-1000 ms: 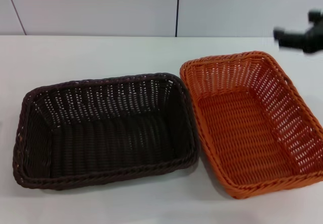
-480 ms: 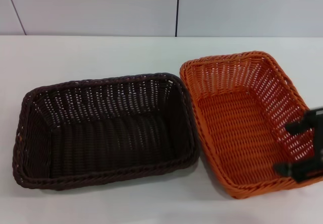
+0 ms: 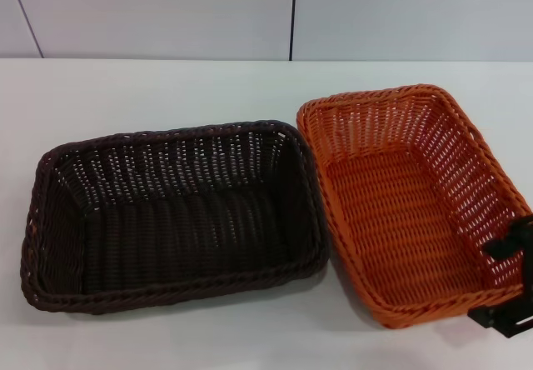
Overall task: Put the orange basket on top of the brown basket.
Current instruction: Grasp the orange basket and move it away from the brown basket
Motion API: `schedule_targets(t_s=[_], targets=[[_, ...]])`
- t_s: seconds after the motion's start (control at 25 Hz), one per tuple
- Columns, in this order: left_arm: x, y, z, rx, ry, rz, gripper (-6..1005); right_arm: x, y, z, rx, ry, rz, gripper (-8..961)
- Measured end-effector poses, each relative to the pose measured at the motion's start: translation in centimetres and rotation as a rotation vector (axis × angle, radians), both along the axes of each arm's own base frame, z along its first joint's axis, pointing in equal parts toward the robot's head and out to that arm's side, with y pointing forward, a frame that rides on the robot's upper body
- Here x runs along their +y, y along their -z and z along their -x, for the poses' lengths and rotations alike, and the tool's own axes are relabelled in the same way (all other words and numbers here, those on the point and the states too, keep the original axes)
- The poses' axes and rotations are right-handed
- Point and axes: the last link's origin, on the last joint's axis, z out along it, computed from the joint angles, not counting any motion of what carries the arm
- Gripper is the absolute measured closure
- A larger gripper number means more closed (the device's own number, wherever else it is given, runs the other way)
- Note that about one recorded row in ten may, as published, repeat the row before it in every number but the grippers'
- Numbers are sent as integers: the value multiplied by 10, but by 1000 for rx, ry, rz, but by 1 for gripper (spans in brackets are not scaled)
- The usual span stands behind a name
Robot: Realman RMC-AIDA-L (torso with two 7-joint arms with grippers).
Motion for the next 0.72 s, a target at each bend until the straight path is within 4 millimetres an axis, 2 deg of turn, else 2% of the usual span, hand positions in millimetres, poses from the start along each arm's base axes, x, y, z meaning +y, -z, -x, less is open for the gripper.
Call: schedule_targets(t_s=[0.72], targets=[[-1,4,1,-17,-2,22,197,16,49,-16,-144,-26,59,128]])
